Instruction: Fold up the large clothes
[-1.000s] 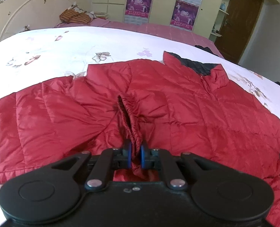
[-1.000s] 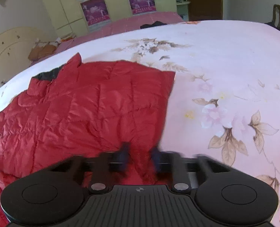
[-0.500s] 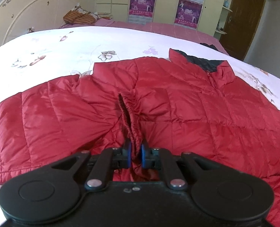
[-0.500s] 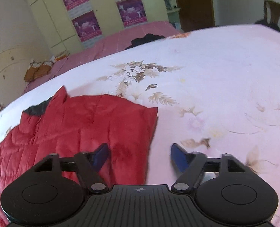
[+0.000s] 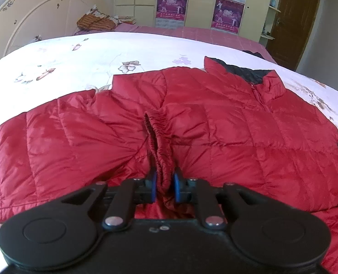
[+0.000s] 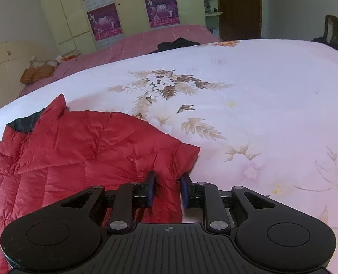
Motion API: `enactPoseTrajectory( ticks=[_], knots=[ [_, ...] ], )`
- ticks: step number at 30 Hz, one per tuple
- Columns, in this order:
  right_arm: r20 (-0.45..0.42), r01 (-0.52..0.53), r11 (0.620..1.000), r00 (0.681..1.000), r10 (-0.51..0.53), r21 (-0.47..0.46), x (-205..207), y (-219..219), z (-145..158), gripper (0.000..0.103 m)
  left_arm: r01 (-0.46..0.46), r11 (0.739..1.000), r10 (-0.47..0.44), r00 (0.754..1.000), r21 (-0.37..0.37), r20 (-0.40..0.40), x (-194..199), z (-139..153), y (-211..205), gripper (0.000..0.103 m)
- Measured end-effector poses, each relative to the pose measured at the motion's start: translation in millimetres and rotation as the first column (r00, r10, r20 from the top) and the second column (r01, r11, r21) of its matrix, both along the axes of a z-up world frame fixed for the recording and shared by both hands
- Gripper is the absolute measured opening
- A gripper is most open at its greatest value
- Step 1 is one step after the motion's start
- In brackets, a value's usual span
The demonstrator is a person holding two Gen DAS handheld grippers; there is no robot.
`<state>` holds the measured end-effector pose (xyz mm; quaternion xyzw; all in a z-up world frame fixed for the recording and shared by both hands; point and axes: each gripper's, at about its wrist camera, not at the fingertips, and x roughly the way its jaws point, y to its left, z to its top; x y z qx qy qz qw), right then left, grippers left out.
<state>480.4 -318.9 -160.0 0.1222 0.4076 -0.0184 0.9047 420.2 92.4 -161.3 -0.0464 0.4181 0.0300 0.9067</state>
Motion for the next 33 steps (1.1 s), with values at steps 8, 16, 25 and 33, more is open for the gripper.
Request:
enactPoseTrajectory(
  ticks=[8,16,25,33],
  knots=[
    [0.108,-0.109,0.989,0.987,0.120,-0.104,-33.3,41.3,33.4,0.032,-0.001,0.999,0.001,1.000,0.044,-0.018,-0.2,3.2,-3.8,0.029],
    [0.038,-0.291,0.948,0.954,0.298,-0.132,-55.9,99.1,16.2,0.032,-0.018,0.996,0.022,0.998,0.086,-0.050,0.8,4.3,-4.3,0.059],
    [0.041,-0.306,0.943,0.949,0.314,-0.129,-63.6,115.1,25.9,0.033,-0.038,0.997,0.042,0.997,0.064,-0.062,-4.1,10.5,7.6,0.068],
    [0.068,-0.357,0.929,0.929,0.364,-0.099,-68.3,151.8,36.5,0.035,-0.058,0.998,0.059,0.997,0.035,-0.041,-22.3,27.0,19.8,0.070]
  ],
)
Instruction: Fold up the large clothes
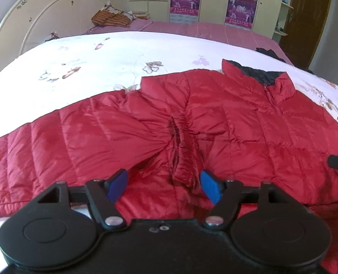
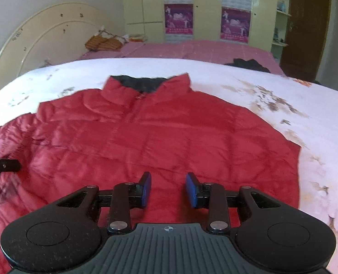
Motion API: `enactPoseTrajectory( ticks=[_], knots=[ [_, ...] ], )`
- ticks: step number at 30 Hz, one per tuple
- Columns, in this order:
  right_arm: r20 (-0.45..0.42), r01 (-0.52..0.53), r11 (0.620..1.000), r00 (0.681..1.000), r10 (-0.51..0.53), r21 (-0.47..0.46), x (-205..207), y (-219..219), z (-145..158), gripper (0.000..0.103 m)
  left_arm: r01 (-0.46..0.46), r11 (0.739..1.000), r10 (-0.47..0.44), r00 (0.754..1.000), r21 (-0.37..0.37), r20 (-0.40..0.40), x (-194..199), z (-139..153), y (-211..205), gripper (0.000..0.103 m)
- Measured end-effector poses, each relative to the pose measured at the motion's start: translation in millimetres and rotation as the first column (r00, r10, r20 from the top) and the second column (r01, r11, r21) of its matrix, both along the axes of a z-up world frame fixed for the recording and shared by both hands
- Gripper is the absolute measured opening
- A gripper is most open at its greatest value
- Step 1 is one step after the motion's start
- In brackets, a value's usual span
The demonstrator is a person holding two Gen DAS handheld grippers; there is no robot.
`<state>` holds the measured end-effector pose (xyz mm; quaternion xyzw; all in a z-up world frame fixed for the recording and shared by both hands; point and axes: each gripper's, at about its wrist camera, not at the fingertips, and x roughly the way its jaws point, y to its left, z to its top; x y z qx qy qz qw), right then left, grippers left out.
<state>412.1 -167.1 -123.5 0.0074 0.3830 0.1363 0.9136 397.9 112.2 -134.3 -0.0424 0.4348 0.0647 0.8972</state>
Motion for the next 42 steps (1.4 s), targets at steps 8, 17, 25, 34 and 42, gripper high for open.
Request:
enactPoseTrajectory(
  ticks=[8,17,25,34,42],
  knots=[
    [0.047,-0.071,0.997,0.996,0.071,-0.004,0.5,50.3,3.7,0.073,-0.071,0.997,0.071,0.997,-0.022,0.005,-26.9,10.3,31.6,0.073],
    [0.028,-0.196,0.980,0.980,0.196,-0.025,4.9,122.1,-5.3,0.073,-0.234,0.970,0.232,0.972,-0.068,-0.036,-65.1,3.8,95.8,0.074],
    [0.000,-0.228,0.972,0.974,0.228,-0.055,15.8,160.8,-19.2,0.073,-0.388,0.916,0.385,0.922,-0.104,-0.049,-102.2,-0.6,155.9,0.074],
    [-0.008,-0.239,0.964,0.971,0.240,-0.116,17.5,171.4,-37.8,0.073,-0.522,0.832,0.520,0.852,-0.187,-0.064,-125.9,-10.7,209.2,0.073],
    [-0.005,-0.238,0.965,0.971,0.239,-0.114,15.4,170.8,-37.0,0.073,-0.610,0.715,0.638,0.769,-0.340,-0.039,-135.8,-18.3,261.1,0.072]
  ],
)
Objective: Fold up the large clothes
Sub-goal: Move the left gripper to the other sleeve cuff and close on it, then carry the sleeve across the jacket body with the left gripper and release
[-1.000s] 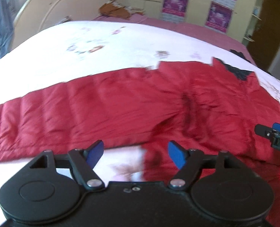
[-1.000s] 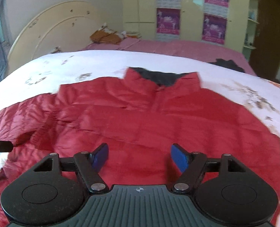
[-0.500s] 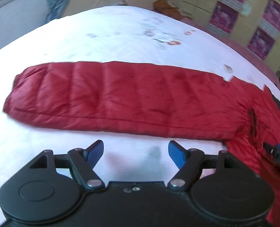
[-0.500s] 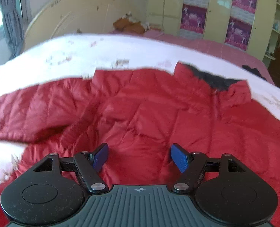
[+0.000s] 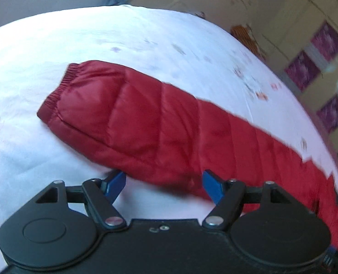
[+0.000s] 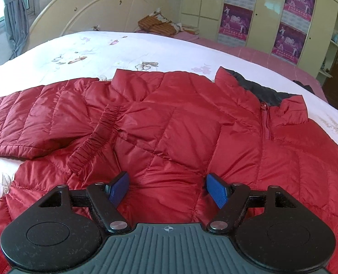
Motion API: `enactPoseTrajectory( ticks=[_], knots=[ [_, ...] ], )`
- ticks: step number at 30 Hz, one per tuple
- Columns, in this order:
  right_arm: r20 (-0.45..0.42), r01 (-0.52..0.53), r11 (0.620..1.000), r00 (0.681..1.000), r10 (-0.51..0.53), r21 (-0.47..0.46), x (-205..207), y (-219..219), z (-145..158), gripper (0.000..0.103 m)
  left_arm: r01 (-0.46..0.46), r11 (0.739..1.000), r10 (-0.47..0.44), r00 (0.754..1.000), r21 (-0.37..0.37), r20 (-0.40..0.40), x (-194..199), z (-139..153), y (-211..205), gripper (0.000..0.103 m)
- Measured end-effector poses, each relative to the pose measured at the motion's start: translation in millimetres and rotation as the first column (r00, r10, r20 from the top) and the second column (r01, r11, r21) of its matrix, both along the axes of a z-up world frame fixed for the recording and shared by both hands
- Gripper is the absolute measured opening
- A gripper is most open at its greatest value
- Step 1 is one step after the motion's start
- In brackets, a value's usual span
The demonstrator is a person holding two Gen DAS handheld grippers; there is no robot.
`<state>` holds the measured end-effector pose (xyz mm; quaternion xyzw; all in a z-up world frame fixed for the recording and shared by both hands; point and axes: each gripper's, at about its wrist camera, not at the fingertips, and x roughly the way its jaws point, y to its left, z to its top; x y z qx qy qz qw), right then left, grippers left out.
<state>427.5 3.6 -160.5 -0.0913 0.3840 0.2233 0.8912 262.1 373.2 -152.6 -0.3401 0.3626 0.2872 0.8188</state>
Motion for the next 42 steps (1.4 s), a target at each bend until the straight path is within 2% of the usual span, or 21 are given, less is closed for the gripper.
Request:
enactPoseTrajectory(
  ticks=[3,8,9,11,15,18,20,22,24,26,29,34,37,40,42],
  knots=[
    [0.002,0.001,1.000,1.000,-0.001,0.002,-1.0,-0.5,0.2,0.073,-0.054,0.998,0.055,0.997,-0.026,0.048,-3.3,-2.0,14.8,0.067],
    [0.003,0.003,1.000,1.000,-0.003,0.003,-1.7,-0.9,0.9,0.073,-0.134,0.991,0.135,0.988,-0.012,0.076,-5.4,-6.2,28.9,0.036],
    [0.004,0.002,1.000,1.000,-0.002,0.002,-1.8,-1.0,0.9,0.073,-0.144,0.990,0.144,0.986,-0.011,0.085,-6.8,-6.5,29.7,0.032],
    [0.003,0.004,1.000,1.000,-0.004,0.004,-1.7,-1.2,0.8,0.073,-0.148,0.989,0.148,0.985,0.000,0.088,-7.2,-6.6,29.6,0.018],
    [0.002,0.007,1.000,1.000,-0.007,0.006,-1.5,-1.1,1.7,0.073,-0.136,0.990,0.133,0.986,0.030,0.105,-5.4,0.3,22.4,0.009],
    [0.003,0.008,1.000,1.000,-0.008,0.009,-1.0,-1.3,7.1,0.073,-0.071,0.991,0.055,0.990,0.117,0.133,0.7,20.7,4.8,0.007],
    [0.012,0.030,0.998,0.999,-0.031,0.047,-2.6,-6.4,13.2,0.073,-0.012,0.988,-0.012,0.988,0.152,0.155,7.3,35.7,-8.1,0.007],
    [-0.018,0.033,0.999,0.999,-0.033,0.033,-0.8,-5.8,8.2,0.073,0.068,0.977,-0.103,0.980,0.203,0.170,19.9,52.5,-26.6,0.007],
    [-0.012,0.018,1.000,1.000,-0.018,0.017,-0.9,-4.2,7.1,0.073,0.160,0.957,-0.207,0.961,0.241,0.182,33.2,68.5,-48.4,0.007],
    [-0.020,0.031,0.997,0.999,-0.030,0.064,-0.1,-11.1,14.6,0.073,0.240,0.931,-0.297,0.936,0.274,0.189,43.9,80.1,-71.8,0.007],
    [-0.011,0.066,0.992,0.998,-0.065,0.103,-2.0,-25.6,25.4,0.073,0.363,0.885,-0.426,0.883,0.292,0.195,65.1,90.0,-110.1,0.007],
    [-0.022,0.137,0.980,0.991,-0.136,0.147,-8.9,-60.7,37.0,0.073,0.541,0.784,-0.606,0.774,0.305,0.184,94.5,89.9,-181.3,0.007],
    [-0.028,0.188,0.968,0.982,-0.186,0.164,-14.1,-85.8,41.1,0.073,0.643,0.700,-0.705,0.693,0.310,0.153,109.3,78.0,-226.5,0.007],
    [-0.028,0.240,0.957,0.971,-0.239,0.165,-20.6,-112.9,43.5,0.073,0.737,0.602,-0.790,0.607,0.308,0.092,123.3,59.2,-272.4,0.007],
    [-0.034,0.274,0.947,0.962,-0.272,0.167,-26.4,-131.2,44.6,0.073,0.776,0.549,-0.824,0.565,0.311,0.046,126.8,42.9,-298.1,0.007]
  ],
)
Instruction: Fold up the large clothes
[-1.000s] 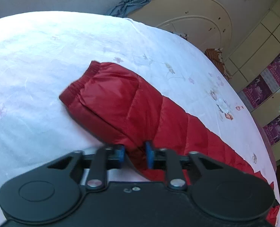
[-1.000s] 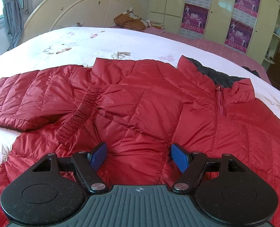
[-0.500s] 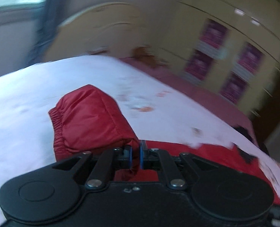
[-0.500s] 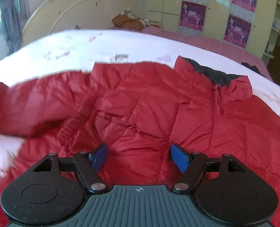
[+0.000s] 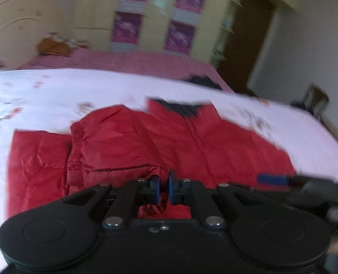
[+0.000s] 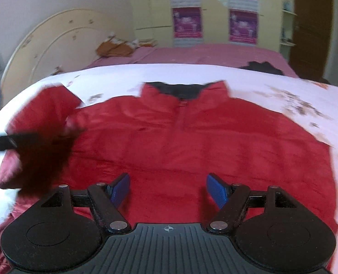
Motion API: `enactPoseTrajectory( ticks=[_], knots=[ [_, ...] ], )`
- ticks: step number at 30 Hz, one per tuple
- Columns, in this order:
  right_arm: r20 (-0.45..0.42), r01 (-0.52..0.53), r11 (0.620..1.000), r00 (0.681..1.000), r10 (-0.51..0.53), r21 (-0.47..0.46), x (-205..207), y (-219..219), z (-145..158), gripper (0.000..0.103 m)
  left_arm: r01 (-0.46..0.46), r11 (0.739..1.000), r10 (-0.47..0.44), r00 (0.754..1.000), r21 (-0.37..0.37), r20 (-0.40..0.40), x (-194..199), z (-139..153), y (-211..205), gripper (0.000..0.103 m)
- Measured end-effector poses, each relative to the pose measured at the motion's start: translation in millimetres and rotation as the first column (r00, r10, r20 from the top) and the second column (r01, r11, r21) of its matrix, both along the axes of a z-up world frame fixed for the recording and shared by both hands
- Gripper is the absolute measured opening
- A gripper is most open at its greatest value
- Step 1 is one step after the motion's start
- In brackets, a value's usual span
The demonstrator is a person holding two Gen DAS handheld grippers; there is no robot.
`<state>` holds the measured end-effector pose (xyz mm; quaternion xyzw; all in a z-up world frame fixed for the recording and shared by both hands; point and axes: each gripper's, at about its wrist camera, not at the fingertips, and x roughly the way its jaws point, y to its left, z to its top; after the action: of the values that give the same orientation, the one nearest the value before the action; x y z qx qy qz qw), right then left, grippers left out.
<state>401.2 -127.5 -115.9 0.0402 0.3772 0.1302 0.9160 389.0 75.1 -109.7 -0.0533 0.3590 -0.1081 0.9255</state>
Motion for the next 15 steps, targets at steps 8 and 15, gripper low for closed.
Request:
enactPoseTrajectory(
  ticks=[8,15],
  knots=[
    [0.005,0.044,0.998,0.999,-0.045,0.051,-14.8,-32.4,9.6,0.073,0.094,0.980,-0.081,0.994,0.176,-0.079,-11.5,-35.0,-39.4,0.034],
    [0.037,-0.031,0.996,0.999,0.028,0.080,-11.8,-9.2,20.8,0.073,0.027,0.979,-0.019,0.999,0.204,-0.042,-39.7,-15.3,-12.7,0.076]
  ],
)
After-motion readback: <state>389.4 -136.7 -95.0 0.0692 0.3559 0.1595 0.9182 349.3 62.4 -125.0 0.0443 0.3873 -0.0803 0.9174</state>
